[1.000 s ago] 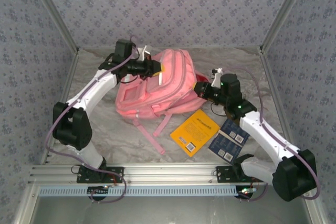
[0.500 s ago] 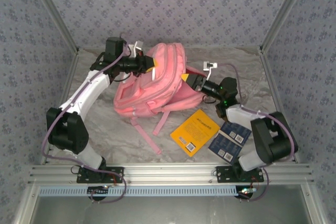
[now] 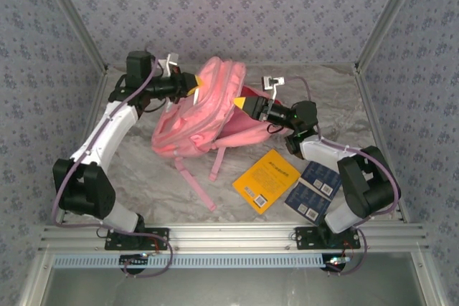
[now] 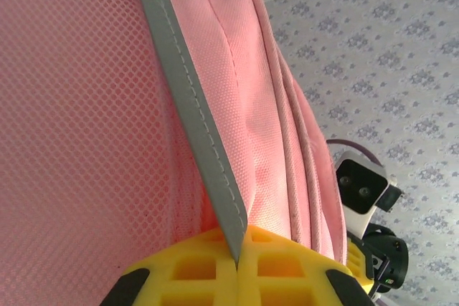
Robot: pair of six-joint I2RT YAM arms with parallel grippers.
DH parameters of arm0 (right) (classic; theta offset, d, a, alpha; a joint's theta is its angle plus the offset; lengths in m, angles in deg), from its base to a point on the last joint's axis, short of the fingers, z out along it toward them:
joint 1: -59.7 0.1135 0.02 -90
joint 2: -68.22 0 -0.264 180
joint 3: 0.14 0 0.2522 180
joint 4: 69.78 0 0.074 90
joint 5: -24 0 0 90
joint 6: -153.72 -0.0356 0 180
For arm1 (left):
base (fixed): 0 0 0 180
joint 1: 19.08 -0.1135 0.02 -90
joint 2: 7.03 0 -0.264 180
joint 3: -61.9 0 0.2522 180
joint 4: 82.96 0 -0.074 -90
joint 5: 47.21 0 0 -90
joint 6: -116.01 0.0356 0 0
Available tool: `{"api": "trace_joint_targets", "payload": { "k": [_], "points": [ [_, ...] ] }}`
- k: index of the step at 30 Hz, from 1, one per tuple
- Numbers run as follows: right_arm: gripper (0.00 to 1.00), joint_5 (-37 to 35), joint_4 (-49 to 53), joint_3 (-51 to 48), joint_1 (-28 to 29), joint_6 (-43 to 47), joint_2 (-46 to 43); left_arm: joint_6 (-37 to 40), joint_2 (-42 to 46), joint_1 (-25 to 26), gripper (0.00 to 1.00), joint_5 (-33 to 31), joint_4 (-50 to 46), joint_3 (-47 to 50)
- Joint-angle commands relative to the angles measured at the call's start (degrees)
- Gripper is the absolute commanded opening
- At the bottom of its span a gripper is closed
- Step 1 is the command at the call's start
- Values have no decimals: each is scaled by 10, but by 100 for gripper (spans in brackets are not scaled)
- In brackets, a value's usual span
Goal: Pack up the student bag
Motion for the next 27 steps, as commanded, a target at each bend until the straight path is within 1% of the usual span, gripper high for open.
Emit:
{"api": "trace_joint_targets", "payload": {
  "k": [1, 5, 15, 18, 19, 20, 21, 22, 25, 26, 27],
  "points": [
    [0, 36, -67, 15, 7, -10, -31, -33, 44, -25, 0, -1, 108, -9],
    [0, 37, -67, -1, -2, -11, -34, -62, 58, -39, 0, 5, 132, -9],
    [0, 46, -66, -42, -51, 1, -35, -76, 71, -43, 0, 11, 144, -12],
    [7, 48, -67, -38, -51, 0, -33, -79, 69, -41, 0, 15, 150, -12],
    [13, 47, -66, -38, -50, 5, -32, -80, 68, -40, 0, 18, 151, -12],
    [17, 43, -63, -37, -50, 7, -30, -80, 67, -38, 0, 19, 153, -11],
    [18, 38, -55, -38, -51, 14, -29, -82, 67, -36, 0, 20, 156, -9],
    [20, 30, -33, -39, -52, 25, -32, -82, 67, -33, 0, 21, 158, -8],
    [22, -9, 119, -39, -51, 105, -59, -73, 65, -21, 0, 27, 153, -13],
    [25, -26, 191, -33, -48, 143, -73, -66, 65, -17, 0, 27, 147, -14],
    [31, -42, 254, -24, -43, 179, -87, -60, 66, -13, 0, 27, 141, -16]
  ]
}}
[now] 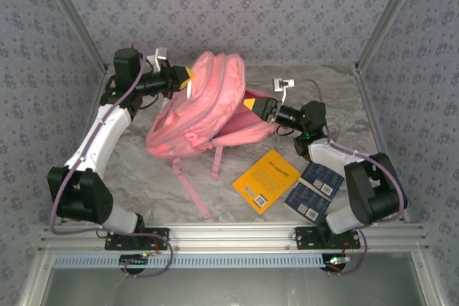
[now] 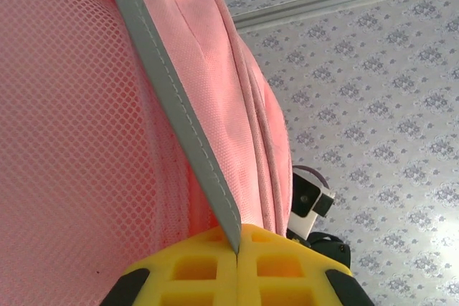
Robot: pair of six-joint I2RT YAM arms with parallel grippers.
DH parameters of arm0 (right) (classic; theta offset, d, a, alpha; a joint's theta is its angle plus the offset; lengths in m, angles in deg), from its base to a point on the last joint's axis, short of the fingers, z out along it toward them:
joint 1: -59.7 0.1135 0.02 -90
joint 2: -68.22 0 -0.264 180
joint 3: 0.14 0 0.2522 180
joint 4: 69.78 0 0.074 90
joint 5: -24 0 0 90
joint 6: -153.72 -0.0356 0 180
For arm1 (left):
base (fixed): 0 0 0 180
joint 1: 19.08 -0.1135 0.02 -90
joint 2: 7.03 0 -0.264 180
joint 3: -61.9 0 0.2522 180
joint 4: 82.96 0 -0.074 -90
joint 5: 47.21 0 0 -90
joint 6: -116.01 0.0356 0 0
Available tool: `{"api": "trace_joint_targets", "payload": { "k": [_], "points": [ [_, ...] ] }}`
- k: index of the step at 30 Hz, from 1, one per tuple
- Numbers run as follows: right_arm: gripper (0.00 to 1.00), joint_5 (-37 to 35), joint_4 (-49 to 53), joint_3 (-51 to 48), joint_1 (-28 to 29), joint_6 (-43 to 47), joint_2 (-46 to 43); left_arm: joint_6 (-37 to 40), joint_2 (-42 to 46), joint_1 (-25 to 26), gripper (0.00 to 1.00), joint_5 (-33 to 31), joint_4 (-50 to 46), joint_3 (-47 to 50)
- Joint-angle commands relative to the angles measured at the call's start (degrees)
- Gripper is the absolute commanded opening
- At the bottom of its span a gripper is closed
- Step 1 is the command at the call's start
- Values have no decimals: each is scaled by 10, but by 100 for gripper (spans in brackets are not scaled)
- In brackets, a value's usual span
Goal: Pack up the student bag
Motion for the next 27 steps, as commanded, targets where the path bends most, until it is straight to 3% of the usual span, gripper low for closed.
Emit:
{"api": "trace_joint_targets", "payload": {
  "k": [1, 4, 8, 11, 14, 22, 27],
  "points": [
    [35, -58, 201, 18, 10, 135, -51, 20, 39, 10, 0, 15, 78, -26],
    [43, -81, 250, 22, 16, 177, -81, 32, 41, 13, 0, 12, 65, -27],
    [44, -139, 387, 27, -5, 240, -137, 46, 45, 13, 0, 5, 48, -30],
    [54, -178, 473, 30, -17, 289, -182, 51, 48, 15, 0, 4, 42, -31],
    [62, -145, 477, 50, -23, 279, -182, 54, 48, 23, 0, 5, 40, -31],
    [71, -80, 430, 130, -15, 192, -99, 87, 55, 54, 0, 3, 9, -34],
    [71, -71, 445, 171, 0, 180, -44, 97, 59, 61, 0, 2, 1, -29]
  ]
}}
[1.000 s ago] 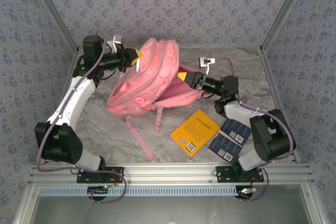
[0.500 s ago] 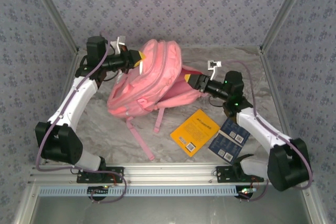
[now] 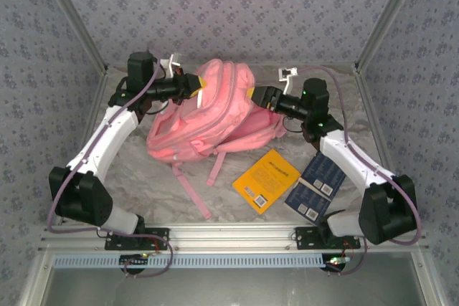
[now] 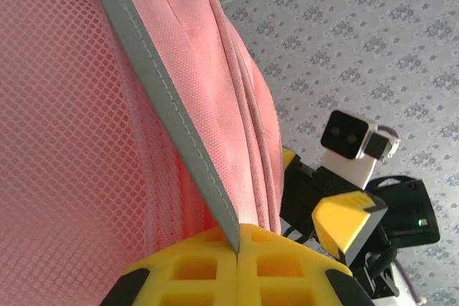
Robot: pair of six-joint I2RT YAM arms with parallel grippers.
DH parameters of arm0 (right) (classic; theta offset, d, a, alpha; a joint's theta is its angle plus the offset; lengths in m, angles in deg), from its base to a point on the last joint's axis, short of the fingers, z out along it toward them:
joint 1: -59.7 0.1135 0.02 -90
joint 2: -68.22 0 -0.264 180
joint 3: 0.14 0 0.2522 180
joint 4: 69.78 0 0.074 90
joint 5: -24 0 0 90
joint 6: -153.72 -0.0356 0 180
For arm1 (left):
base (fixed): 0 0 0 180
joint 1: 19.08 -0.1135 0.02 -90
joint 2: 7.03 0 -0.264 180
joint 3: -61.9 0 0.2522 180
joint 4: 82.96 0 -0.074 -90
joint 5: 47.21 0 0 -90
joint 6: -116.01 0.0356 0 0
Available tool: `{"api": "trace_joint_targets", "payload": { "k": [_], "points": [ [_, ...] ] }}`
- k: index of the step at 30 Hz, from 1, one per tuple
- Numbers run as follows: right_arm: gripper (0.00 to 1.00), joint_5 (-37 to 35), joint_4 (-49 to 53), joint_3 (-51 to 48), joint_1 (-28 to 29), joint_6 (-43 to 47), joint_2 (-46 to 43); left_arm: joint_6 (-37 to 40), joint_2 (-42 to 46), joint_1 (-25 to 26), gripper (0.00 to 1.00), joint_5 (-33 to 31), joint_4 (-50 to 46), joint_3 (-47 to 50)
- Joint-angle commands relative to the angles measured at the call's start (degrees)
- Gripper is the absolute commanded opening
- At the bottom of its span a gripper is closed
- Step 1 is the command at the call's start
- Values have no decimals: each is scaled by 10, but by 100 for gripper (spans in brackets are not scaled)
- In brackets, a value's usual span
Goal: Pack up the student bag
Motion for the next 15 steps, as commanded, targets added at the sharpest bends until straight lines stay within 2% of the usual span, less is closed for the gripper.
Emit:
{"api": "trace_joint_targets", "payload": {
  "k": [1, 5, 10, 13, 15],
  "points": [
    [69, 25, -1, 36, 12, -33, 32, 21, 55, 6, 0, 27, 53, -29],
    [55, 37, -110, 19, 10, -124, 65, 27, 59, 8, 0, 27, 48, -27],
    [18, 35, -444, -3, -8, -351, 129, 35, 62, 8, 0, 20, 41, -24],
    [0, 30, -599, 16, -15, -462, 177, 43, 62, 6, 0, 17, 34, -23],
    [0, 35, -603, 29, -12, -481, 182, 42, 63, 2, 0, 16, 35, -20]
  ]
}}
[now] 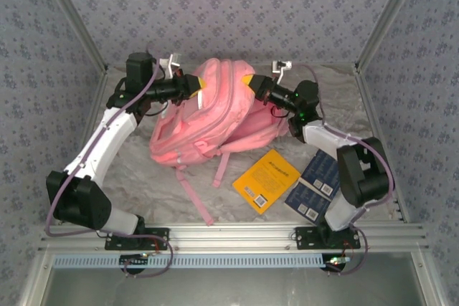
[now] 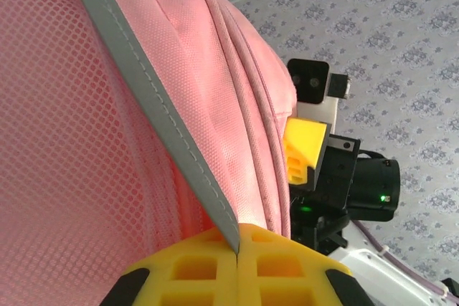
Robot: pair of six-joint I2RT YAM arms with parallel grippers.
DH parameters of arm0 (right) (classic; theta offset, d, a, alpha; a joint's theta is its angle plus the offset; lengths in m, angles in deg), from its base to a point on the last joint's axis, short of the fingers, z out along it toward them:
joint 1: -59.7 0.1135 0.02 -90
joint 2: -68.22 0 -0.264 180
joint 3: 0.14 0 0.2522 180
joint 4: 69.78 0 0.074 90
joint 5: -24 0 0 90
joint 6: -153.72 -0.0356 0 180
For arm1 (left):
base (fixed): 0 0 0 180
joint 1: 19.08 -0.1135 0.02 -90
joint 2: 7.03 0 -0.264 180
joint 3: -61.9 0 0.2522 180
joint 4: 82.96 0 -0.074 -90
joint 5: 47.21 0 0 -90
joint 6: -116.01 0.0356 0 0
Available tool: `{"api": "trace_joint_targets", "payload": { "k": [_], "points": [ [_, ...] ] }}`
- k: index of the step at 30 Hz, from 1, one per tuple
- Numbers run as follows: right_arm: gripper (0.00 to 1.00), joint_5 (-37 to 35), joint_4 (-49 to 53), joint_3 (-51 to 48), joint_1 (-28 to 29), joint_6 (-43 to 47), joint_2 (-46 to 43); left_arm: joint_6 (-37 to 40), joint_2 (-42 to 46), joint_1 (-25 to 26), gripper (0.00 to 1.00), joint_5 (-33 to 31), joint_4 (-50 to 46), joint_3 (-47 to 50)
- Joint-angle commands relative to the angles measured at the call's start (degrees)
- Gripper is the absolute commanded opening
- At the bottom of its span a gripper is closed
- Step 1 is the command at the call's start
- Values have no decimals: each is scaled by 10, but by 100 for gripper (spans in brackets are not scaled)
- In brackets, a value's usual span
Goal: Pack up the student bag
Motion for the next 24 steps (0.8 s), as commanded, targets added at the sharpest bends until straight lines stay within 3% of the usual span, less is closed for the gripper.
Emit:
{"api": "trace_joint_targets", "payload": {
  "k": [1, 5, 9, 11, 13, 15, 18, 21, 24],
  "points": [
    [0, 3, -173, 31, -5, -113, 4, 14, 50, -4, 0, 32, 54, -19],
    [1, 22, -173, 41, 1, -125, 2, 15, 52, -12, 0, 33, 56, -22],
    [14, 43, -134, 47, 5, -111, -21, 10, 54, -24, 0, 35, 59, -26],
    [26, 51, -51, 39, 5, -56, -53, 7, 52, -25, 0, 36, 60, -31],
    [42, 48, 91, 25, 4, 54, -105, -1, 51, -24, 0, 42, 68, -37],
    [48, 21, 254, 22, 1, 173, -153, -8, 50, -25, 0, 44, 73, -44],
    [54, -15, 395, 6, -2, 297, -208, -13, 49, -23, 0, 45, 77, -54],
    [56, -34, 429, -37, -7, 353, -248, -25, 48, -23, 0, 48, 90, -57],
    [59, -29, 390, -90, -5, 394, -272, -35, 45, -20, 0, 58, 103, -55]
  ]
}}
